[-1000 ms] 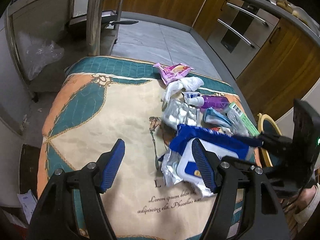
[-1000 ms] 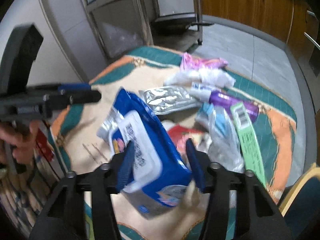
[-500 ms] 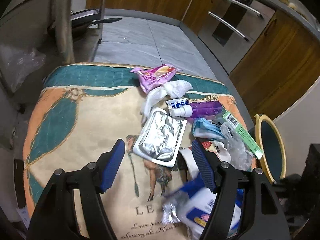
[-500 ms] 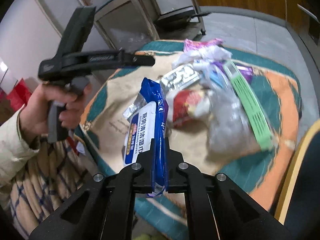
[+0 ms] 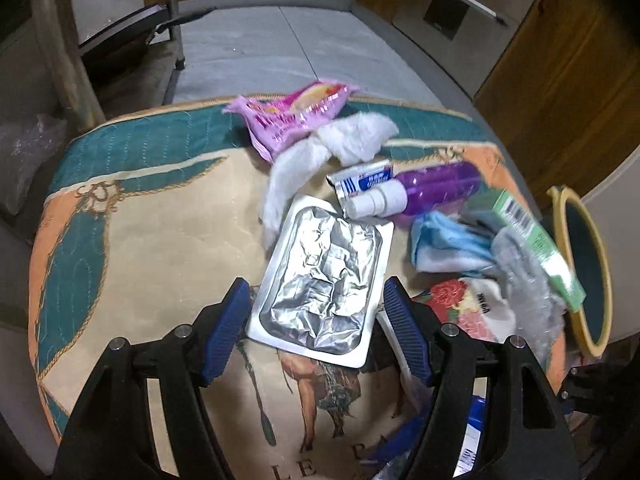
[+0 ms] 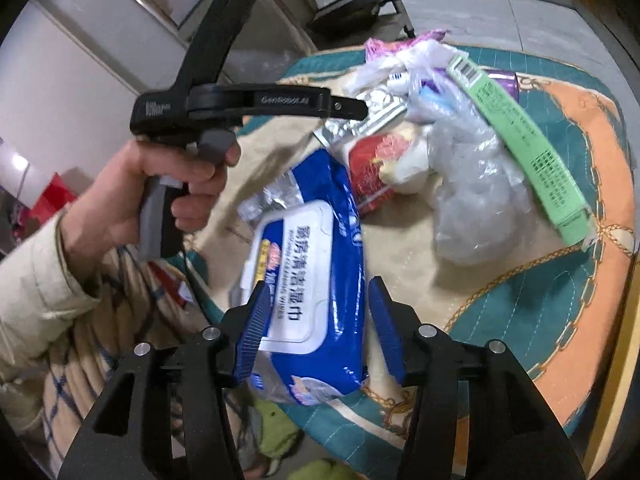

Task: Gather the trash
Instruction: 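Grasp the silver foil blister tray with the left gripper and lift it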

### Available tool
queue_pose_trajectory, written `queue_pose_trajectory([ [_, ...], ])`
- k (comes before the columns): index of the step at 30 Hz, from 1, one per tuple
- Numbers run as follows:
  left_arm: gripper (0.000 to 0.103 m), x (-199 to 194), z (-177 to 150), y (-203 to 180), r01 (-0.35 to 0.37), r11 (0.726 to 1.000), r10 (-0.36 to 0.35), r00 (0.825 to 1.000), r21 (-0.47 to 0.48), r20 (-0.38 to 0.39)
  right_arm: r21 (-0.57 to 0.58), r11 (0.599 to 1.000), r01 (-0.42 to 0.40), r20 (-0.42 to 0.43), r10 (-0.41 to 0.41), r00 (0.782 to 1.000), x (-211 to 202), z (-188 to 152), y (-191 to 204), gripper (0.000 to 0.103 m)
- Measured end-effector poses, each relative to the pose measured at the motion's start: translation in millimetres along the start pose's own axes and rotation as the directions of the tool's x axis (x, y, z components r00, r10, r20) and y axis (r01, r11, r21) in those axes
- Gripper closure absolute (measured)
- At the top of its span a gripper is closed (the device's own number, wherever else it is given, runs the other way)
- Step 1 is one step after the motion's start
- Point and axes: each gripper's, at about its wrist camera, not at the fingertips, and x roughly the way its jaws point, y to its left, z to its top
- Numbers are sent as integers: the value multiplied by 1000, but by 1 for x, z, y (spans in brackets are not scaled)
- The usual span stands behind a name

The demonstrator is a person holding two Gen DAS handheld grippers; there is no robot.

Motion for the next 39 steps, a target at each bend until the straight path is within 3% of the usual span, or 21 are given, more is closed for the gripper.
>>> queue_pose_trajectory([
  [4, 34, 13, 1, -2, -25, 999, 25, 999, 23, -24, -18, 1000, 18, -17, -18, 1000, 8, 0, 4, 50],
  [9, 24, 22, 2, -10, -53, 996, 55, 998, 72, -26, 4, 1000, -12, -16, 12, 1000, 11, -2, 0, 51],
  [11, 24, 24, 2, -14, -62, 993, 65, 998, 98, -24, 13, 999, -39, -14, 40, 999, 12, -4, -1, 63],
  [15, 25, 25, 1, -16, -70, 991, 73, 997, 118, -21, 34, 997, -76, 6, 76, 997, 5, -4, -3, 77],
  [19, 33, 22, -4, -19, -103, 984, 106, 994, 145, -17, 17, 994, -110, 31, 110, 993, -5, -8, 2, 90],
  [25, 33, 10, -18, -9, -97, 990, 102, 994, 107, -38, -47, 995, -92, 66, 95, 993, -16, -7, 15, 98],
  [32, 33, -22, -33, 15, -80, 997, 80, 997, 2, -13, -142, 990, 12, 116, 5, 993, -31, -6, 35, 99],
  [39, 33, -50, -41, 37, -100, 992, 104, 993, -83, 49, -129, 988, 80, 246, -46, 968, -57, 1, 38, 99],
])
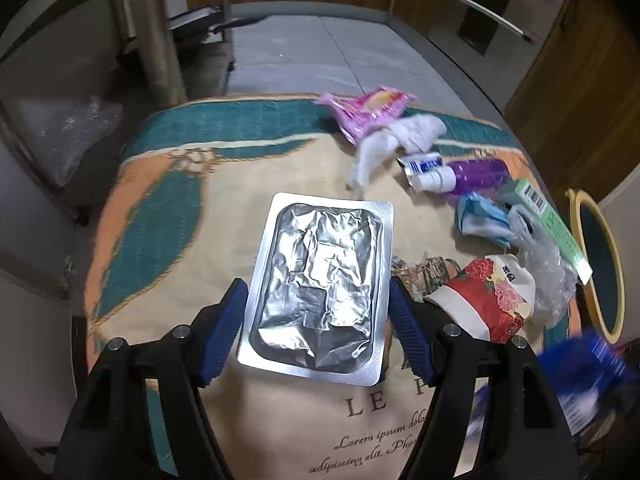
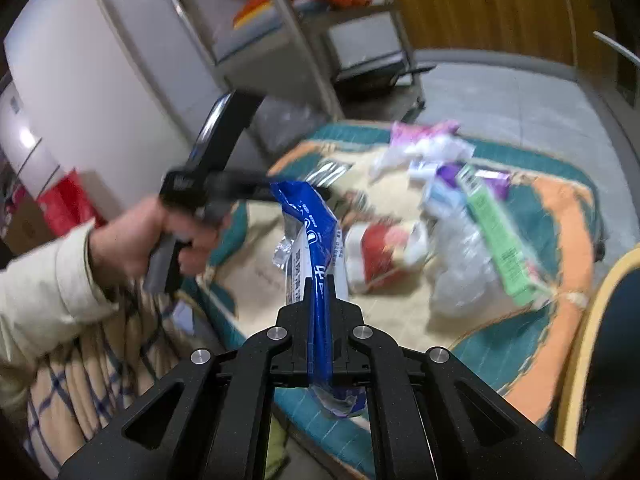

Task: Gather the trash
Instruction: 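Grasp the silver foil blister tray with the left gripper and lift it, then carry the wet-wipe pack and foil tray over the bin and release both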

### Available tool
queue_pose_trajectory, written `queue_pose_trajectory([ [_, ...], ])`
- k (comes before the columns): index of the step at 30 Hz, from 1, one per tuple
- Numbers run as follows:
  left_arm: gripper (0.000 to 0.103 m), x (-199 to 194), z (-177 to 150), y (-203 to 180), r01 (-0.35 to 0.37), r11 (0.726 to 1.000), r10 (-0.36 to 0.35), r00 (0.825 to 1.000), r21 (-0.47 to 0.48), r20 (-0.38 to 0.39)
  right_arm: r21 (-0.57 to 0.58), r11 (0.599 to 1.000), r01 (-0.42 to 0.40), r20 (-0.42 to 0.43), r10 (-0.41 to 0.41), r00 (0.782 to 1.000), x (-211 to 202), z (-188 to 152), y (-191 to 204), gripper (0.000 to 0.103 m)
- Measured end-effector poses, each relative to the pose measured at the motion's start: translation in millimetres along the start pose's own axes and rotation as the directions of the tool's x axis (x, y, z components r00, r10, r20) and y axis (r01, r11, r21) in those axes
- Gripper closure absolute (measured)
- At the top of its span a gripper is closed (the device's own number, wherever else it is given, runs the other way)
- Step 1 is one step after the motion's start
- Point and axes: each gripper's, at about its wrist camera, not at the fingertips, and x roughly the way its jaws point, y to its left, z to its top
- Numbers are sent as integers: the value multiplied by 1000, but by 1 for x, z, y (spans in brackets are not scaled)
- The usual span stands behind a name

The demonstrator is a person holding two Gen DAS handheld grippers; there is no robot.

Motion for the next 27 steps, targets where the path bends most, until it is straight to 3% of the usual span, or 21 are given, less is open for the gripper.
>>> queue_pose_trajectory([
  [7, 33, -35, -2, 4, -12, 1000, 13, 996, -13, 85, 65, 998, 23, 146, -32, 989, -33, 12, -14, 99],
  [11, 33, -58, -5, -7, 1, 1000, -1, 989, -2, 147, 120, 991, 63, 223, -89, 971, -56, 15, -27, 99],
  [15, 33, -75, -3, -37, 35, 997, -47, 981, 69, 188, 157, 979, 128, 284, -168, 944, -85, 12, -36, 99],
  [19, 33, -82, -4, -77, 73, 985, -103, 975, 155, 194, 191, 962, 196, 298, -247, 922, -103, 4, -48, 99],
  [27, 33, -90, -6, -158, 191, 938, -248, 953, 289, 176, 275, 885, 377, 280, -449, 849, -136, -25, -79, 98],
])
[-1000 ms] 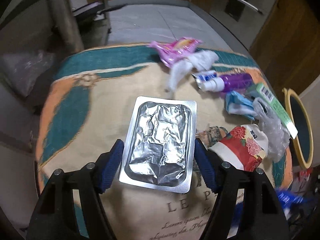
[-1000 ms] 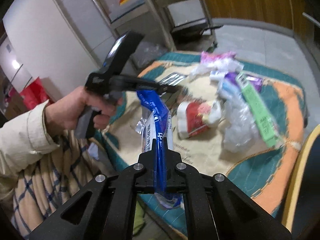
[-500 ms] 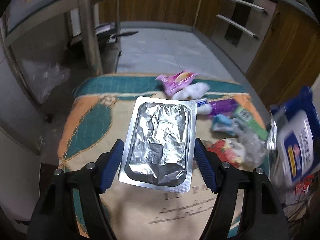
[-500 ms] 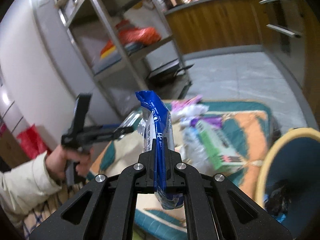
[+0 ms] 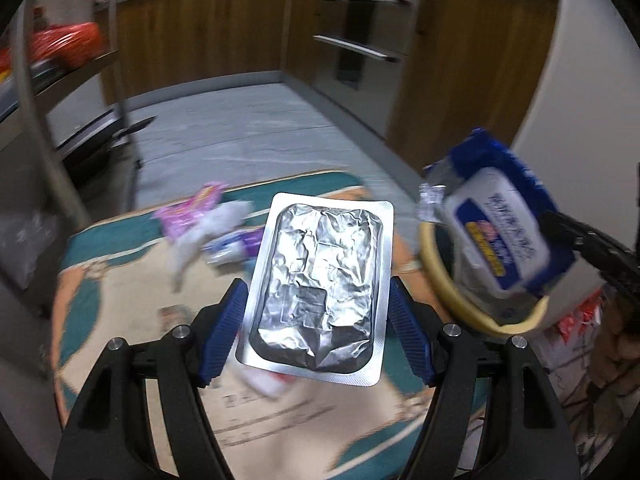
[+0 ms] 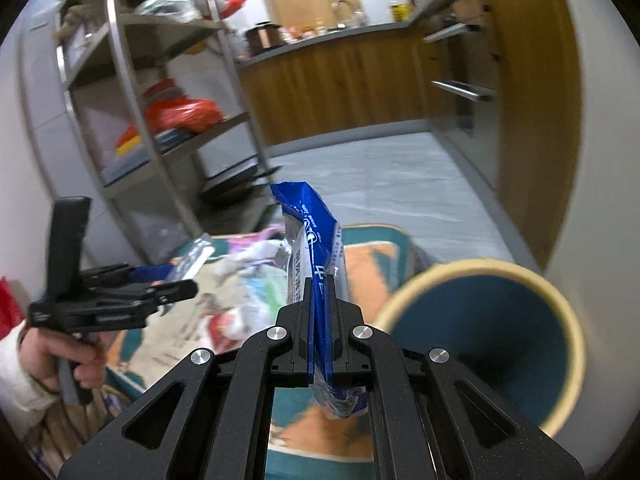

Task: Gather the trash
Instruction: 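Carry the wet-wipe pack and foil tray over the bin and release both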

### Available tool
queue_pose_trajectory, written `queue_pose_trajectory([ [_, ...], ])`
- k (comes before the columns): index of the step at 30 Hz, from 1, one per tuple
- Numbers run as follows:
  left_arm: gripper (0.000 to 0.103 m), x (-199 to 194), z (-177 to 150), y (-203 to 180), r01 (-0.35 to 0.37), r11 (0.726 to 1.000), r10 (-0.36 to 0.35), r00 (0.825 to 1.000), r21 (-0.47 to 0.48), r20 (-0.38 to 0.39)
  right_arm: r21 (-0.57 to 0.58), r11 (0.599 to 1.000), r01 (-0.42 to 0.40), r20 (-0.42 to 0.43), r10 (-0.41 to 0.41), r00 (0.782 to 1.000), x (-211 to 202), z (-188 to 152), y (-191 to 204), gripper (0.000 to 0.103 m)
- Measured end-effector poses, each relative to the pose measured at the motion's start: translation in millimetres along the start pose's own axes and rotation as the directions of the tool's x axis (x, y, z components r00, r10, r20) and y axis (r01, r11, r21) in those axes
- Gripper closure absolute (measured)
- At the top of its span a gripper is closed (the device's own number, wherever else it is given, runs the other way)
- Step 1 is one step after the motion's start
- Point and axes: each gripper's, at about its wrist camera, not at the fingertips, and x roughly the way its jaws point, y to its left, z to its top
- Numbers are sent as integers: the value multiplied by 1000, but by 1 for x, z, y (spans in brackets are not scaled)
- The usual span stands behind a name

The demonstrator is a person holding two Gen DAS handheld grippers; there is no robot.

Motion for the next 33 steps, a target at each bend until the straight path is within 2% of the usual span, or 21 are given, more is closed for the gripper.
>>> queue_pose_trajectory([
  [3, 33, 8, 3, -23, 81, 997, -81, 997, 4, -9, 39, 997, 62, -1, -62, 998, -7, -5, -22, 98],
  [7, 33, 21, 4, -58, 147, 988, -145, 989, 45, -30, 90, 988, 129, -11, -129, 992, -17, -14, -48, 98],
  [13, 33, 51, 6, -104, 278, 960, -274, 958, 40, -81, 178, 963, 203, -16, -203, 979, -29, -26, -84, 98],
  [18, 33, 83, 7, -138, 309, 950, -302, 944, 36, -130, 251, 941, 227, -24, -228, 973, -30, -33, -104, 98],
  [22, 33, 112, 1, -153, 317, 948, -307, 933, 23, -190, 292, 919, 264, -83, -250, 965, -20, -40, -118, 98],
  [27, 33, 138, -12, -175, 303, 951, -278, 930, 70, -241, 360, 891, 277, -144, -240, 960, -13, -53, -135, 97],
  [30, 32, 156, -19, -183, 315, 945, -277, 917, 93, -286, 380, 880, 286, -176, -235, 956, -10, -59, -140, 96],
  [33, 32, 163, -21, -182, 296, 947, -250, 922, 122, -296, 383, 879, 283, -189, -225, 956, -7, -59, -138, 96],
])
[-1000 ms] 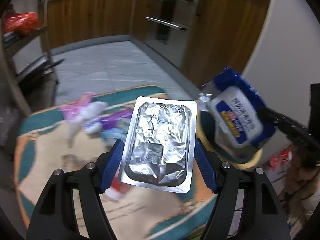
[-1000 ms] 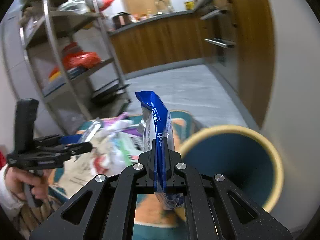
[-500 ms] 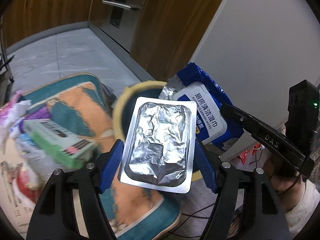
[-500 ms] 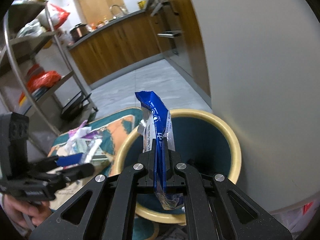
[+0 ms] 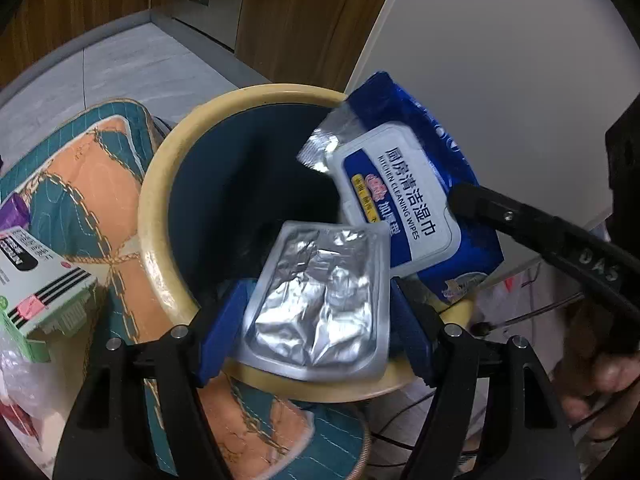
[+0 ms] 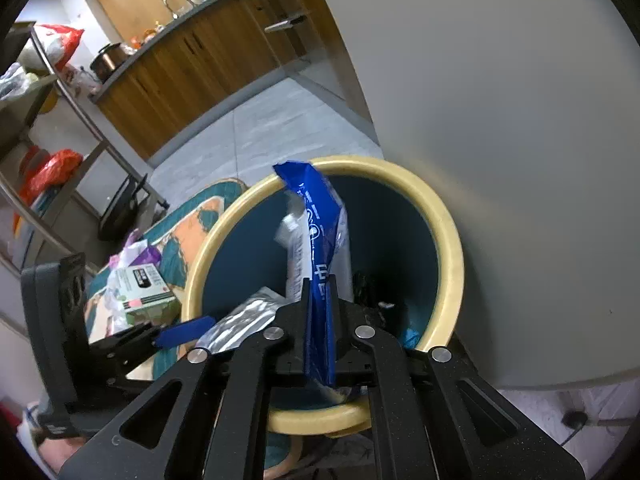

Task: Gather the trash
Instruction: 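Carry the wet-wipe pack and foil tray over the bin and release both, then grasp the green medicine box with the right gripper while the left gripper approaches the floral cup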

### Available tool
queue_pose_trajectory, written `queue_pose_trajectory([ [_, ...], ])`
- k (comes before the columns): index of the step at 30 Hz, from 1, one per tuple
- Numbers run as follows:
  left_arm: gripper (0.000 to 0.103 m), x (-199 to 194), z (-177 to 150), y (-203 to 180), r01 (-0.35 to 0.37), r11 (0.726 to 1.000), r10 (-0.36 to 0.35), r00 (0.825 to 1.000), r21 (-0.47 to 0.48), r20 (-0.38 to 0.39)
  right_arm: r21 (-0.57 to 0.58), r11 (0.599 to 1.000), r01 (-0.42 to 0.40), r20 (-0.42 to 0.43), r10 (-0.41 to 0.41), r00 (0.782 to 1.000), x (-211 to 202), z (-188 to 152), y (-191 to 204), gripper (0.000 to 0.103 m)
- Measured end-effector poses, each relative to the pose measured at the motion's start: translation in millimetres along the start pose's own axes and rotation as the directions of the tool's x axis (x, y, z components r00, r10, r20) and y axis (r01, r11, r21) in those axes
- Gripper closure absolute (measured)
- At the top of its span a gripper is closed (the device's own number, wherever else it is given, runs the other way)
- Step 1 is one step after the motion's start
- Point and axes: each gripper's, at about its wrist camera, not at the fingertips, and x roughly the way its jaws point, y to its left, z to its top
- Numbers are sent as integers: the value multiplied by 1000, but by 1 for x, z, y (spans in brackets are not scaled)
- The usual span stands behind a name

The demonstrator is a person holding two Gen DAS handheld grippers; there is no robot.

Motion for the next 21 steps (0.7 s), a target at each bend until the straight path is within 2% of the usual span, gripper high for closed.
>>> queue_pose_trajectory([
  [9, 26, -20, -1, 9, 2, 1000, -3, 999, 21, 46, 8, 1000, -22, 13, 22, 1000, -2, 2, 0, 87],
  [13, 26, -38, -6, 15, -28, 999, 26, 997, 35, 67, 2, 999, -35, 18, 35, 999, -3, 3, 5, 86],
  [17, 26, -63, -12, 23, -64, 997, 58, 992, 49, 112, -28, 998, -50, 26, 51, 998, -4, 4, 16, 73],
  [21, 26, -91, -19, 37, -94, 995, 90, 985, 24, 148, -73, 995, -72, 30, 75, 997, -4, 5, 34, 66],
])
